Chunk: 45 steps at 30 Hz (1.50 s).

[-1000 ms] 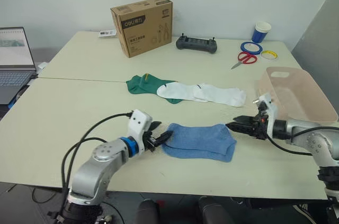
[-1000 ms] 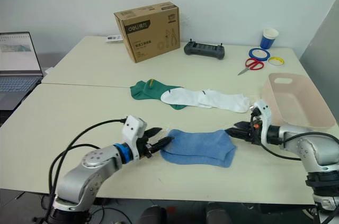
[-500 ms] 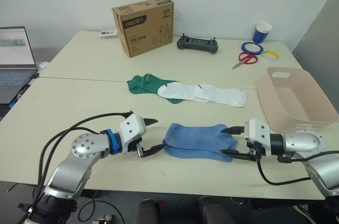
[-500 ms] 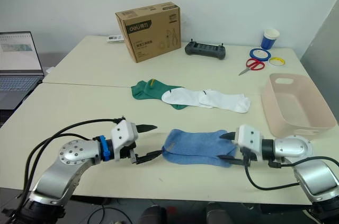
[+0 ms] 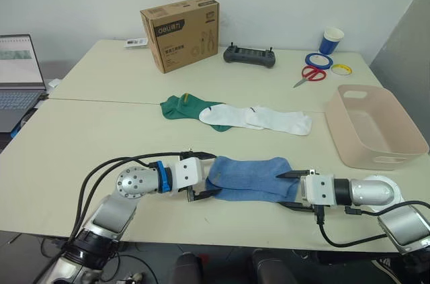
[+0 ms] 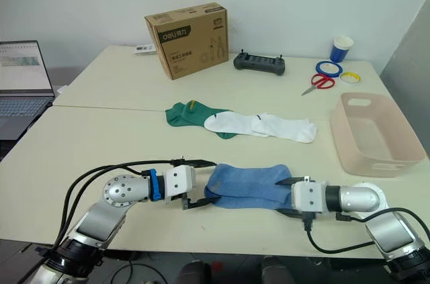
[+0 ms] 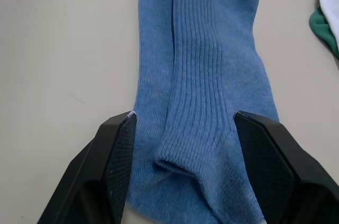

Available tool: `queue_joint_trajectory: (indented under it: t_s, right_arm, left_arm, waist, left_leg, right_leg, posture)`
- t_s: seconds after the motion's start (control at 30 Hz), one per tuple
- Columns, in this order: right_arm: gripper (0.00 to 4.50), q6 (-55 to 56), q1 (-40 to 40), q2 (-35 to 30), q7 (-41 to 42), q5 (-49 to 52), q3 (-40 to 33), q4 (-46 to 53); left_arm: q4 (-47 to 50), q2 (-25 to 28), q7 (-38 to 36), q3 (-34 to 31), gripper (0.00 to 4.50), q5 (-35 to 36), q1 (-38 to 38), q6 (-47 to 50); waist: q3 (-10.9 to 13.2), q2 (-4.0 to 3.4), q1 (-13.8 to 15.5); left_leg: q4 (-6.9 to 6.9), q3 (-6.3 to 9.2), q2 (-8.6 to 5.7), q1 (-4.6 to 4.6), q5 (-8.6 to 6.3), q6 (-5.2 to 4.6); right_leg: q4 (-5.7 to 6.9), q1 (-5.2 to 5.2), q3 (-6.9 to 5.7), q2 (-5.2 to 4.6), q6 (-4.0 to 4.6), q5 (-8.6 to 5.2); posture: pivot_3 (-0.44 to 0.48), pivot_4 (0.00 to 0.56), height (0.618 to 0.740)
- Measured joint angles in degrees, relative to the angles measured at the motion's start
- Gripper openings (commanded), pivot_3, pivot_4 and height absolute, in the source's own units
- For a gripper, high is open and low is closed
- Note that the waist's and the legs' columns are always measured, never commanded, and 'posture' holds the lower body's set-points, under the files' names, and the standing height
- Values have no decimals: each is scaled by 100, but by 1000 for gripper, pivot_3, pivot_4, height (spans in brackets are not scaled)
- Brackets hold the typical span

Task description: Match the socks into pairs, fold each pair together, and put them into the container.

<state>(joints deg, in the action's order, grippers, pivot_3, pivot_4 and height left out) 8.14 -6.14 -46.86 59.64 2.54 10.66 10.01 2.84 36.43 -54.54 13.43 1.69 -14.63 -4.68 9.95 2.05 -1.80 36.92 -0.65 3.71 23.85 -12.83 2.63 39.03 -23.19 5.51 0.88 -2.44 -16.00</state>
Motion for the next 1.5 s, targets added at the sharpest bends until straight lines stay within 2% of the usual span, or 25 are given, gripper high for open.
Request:
queue_joint_trajectory:
  t_s: [0.43,0.53,0.63,0.73,1.0,1.1,1.17,1.2,1.27,1.4,1.5]
  right_arm:
    - [3144,116,-132,93,-157,-118,-7,-306]
    - [2547,120,-133,93,-113,-108,-7,-306]
    - [1542,189,-136,93,-104,-125,-7,-351]
    - [1536,275,-140,90,-104,-153,-7,-375]
    - [1536,339,-145,89,-104,-169,-7,-392]
    - [938,337,-147,90,-100,-151,-7,-392]
    - [239,337,-149,90,-95,-146,-7,-392]
    - [3,336,-152,90,-93,-140,-7,-393]
    - [0,337,-165,90,-89,-123,-7,-393]
    - [0,336,-169,90,-49,-91,-7,-392]
    - [0,319,-174,92,-46,-65,-8,-392]
  left_arm:
    - [-253,-15,-112,3,4475,-74,-94,-98]
    - [-253,-15,-129,4,3886,-72,-94,-98]
    - [-253,-15,-183,3,2943,-47,-94,-74]
    - [-253,-16,-246,3,1983,-17,-94,-19]
    - [-253,-17,-283,3,1983,30,-98,56]
    - [-253,-17,-315,3,1941,50,-98,55]
    - [-253,-17,-348,3,1941,52,-99,55]
    - [-253,-17,-353,3,1769,52,-101,55]
    - [-253,-17,-359,3,1371,53,-113,53]
    - [-253,-17,-366,1,58,57,-131,50]
    - [-253,-17,-384,1,22,86,-133,51]
  waist:
    - [0,0,3]
    - [0,0,4]
    - [0,0,3]
    - [0,0,3]
    - [0,0,3]
    - [0,0,3]
    - [0,0,3]
    - [0,0,3]
    - [0,0,3]
    - [0,0,3]
    - [0,0,3]
  left_leg:
    - [0,-1,0,-1,0,0]
    - [0,1,0,-1,0,0]
    - [1,-1,0,-1,0,0]
    - [1,0,0,-1,0,0]
    - [1,0,0,-1,0,0]
    - [1,0,0,-1,0,0]
    - [1,0,0,-1,0,0]
    - [2,0,0,-1,0,0]
    - [2,0,0,-1,0,0]
    - [2,0,0,-1,0,0]
    - [2,0,0,-1,0,0]
  right_leg:
    - [3,1,1,0,-1,1]
    - [4,1,0,0,-1,1]
    - [4,1,1,0,-1,1]
    - [4,1,0,0,-1,1]
    - [5,1,0,1,-1,2]
    - [5,1,0,1,0,2]
    - [5,1,0,0,0,2]
    - [5,1,1,1,0,2]
    - [5,1,0,1,0,2]
    - [5,1,0,1,0,2]
    - [5,1,0,1,1,2]
  posture:
    - [0,150,740]
    - [0,150,740]
    - [0,150,740]
    - [0,150,740]
    - [0,150,740]
    - [0,150,740]
    - [0,150,740]
    - [0,150,740]
    - [0,150,740]
    - [0,150,740]
    - [0,150,740]
